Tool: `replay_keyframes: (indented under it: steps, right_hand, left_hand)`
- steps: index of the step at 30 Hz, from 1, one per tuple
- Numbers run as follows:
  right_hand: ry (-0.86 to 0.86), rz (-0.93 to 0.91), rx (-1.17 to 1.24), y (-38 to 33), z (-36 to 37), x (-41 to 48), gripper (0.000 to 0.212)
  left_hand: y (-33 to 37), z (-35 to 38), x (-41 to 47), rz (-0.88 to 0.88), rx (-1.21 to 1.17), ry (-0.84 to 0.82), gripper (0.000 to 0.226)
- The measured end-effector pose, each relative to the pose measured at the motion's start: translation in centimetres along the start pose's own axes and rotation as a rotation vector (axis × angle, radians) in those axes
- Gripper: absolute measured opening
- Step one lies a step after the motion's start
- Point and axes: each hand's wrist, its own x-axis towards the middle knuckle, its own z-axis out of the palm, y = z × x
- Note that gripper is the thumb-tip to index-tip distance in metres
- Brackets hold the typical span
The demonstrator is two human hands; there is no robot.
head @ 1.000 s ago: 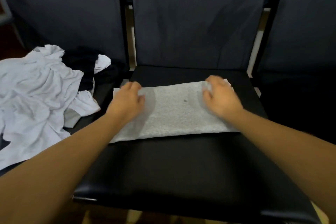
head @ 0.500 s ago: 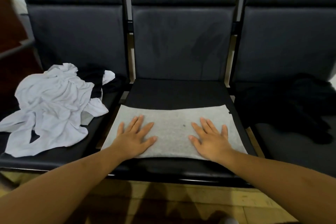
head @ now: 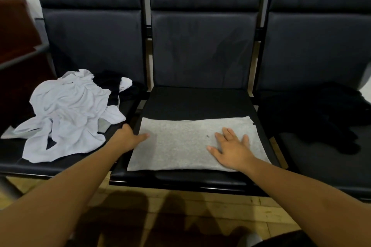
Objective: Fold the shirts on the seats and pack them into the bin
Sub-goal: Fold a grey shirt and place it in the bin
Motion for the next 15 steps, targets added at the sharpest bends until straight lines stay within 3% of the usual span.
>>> replay_keyframes:
  steps: [2,5,9,11,13,15]
  right_hand:
    - [0.001,-0.010,0.004,0.2,0.0,0.4,0.078]
    - [0.007,-0.023,0.059,0.9,0.2,0.8,0.075]
    - [0.020,-0.066,0.137,2.1,0.6,1.1,0.069]
    - [0.034,-0.087,0.175,2.8,0.8,1.1,0.066]
    - [0.055,-0.101,0.201,3.3,0.8,1.1,0.063]
    - [0.064,-0.103,0.201,3.3,0.8,1.2,0.061]
  left_hand:
    - [0.4,0.4,0.0,-0.029,0.003,-0.084,0.082]
    - [0.8,0.8,0.4,0.004,0.071,-0.121,0.052]
    - [1.4,0.5,0.1,0.022,0.084,-0.226,0.048]
    - [1.8,0.4,-0.1,0.019,0.059,-0.260,0.032]
    - [2.1,0.1,-0.1,0.009,-0.041,-0.238,0.014]
    - [2.0,-0.3,-0.1,-0.034,-0.255,-0.232,0.012]
